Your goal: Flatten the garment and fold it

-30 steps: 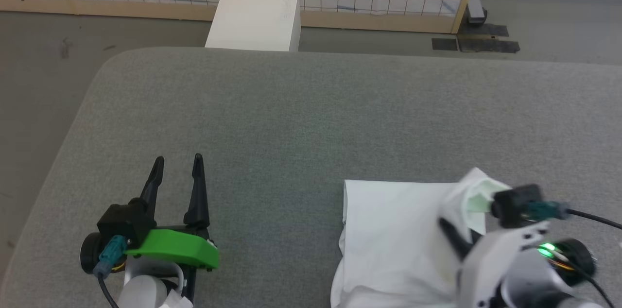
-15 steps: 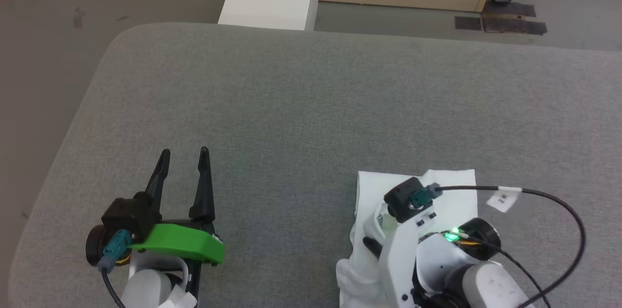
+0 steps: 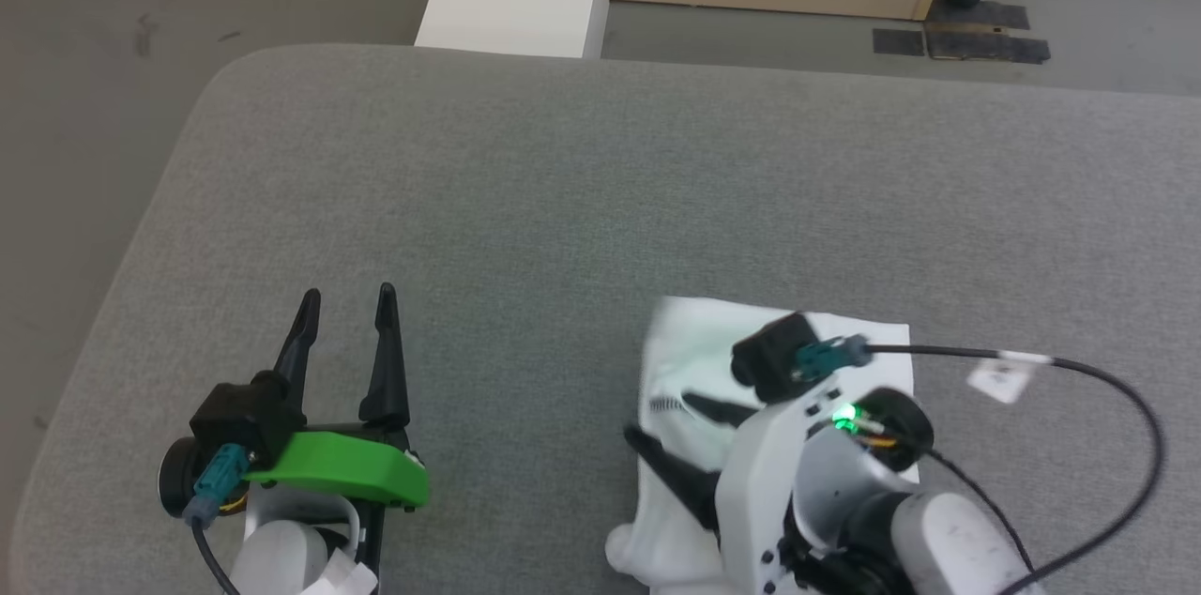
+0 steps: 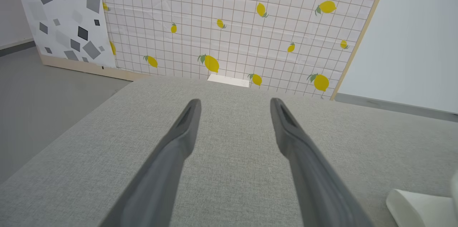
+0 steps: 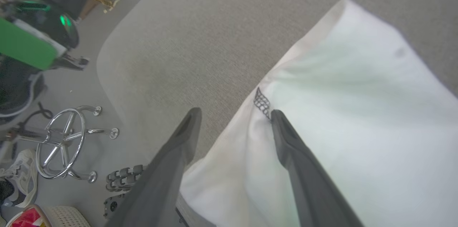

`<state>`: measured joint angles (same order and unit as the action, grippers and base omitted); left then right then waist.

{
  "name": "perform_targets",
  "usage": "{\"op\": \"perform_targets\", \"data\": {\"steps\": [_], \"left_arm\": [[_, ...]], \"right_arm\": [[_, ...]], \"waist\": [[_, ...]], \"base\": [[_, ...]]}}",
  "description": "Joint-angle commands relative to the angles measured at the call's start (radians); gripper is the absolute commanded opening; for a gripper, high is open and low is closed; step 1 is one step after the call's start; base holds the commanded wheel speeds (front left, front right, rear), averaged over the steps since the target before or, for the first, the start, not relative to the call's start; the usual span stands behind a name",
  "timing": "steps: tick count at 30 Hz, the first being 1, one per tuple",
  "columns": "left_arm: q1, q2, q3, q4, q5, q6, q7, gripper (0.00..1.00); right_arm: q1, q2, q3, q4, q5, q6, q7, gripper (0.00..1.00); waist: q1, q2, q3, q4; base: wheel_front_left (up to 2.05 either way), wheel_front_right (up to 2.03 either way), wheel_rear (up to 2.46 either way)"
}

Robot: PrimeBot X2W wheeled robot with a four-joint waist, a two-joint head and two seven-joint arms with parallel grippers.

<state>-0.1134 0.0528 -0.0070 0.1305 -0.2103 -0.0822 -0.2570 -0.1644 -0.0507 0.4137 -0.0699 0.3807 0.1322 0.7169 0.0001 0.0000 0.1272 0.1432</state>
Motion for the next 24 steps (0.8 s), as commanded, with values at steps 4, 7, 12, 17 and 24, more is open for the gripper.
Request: {"op": "perform_targets", "data": {"steps": [4, 7, 12, 17, 24], "left_arm": [[0.000, -0.003, 0.007, -0.007, 0.010, 0.002, -0.005, 1.00], [0.002, -0.003, 0.012, -0.006, 0.013, -0.001, -0.005, 1.00], [0.009, -0.003, 0.007, -0.013, 0.016, -0.004, -0.005, 1.00], [0.012, -0.003, 0.012, -0.016, 0.015, -0.005, -0.005, 1.00], [0.015, -0.003, 0.012, -0.021, 0.014, -0.005, -0.005, 1.00]], "right_arm": [[0.010, 0.000, -0.044, -0.120, 0.020, -0.002, -0.117, 1.00], [0.038, 0.000, -0.095, -0.175, 0.004, -0.002, -0.164, 1.00], [0.144, 0.000, -0.339, -0.223, 0.013, -0.002, -0.369, 1.00], [0.215, 0.000, -0.511, -0.056, 0.224, -0.002, -0.436, 1.00], [0.178, 0.000, -0.602, 0.175, 0.453, -0.002, -0.215, 1.00]], "waist": [[-0.0001, 0.0000, -0.022, -0.034], [-0.0001, 0.0000, -0.030, -0.051], [-0.0001, 0.0000, -0.047, -0.083], [-0.0001, 0.0000, -0.049, -0.100], [-0.0001, 0.0000, -0.043, -0.099]], "base": [[0.00, 0.00, 0.00], [0.00, 0.00, 0.00], [0.00, 0.00, 0.00], [0.00, 0.00, 0.00], [0.00, 0.00, 0.00]]}}
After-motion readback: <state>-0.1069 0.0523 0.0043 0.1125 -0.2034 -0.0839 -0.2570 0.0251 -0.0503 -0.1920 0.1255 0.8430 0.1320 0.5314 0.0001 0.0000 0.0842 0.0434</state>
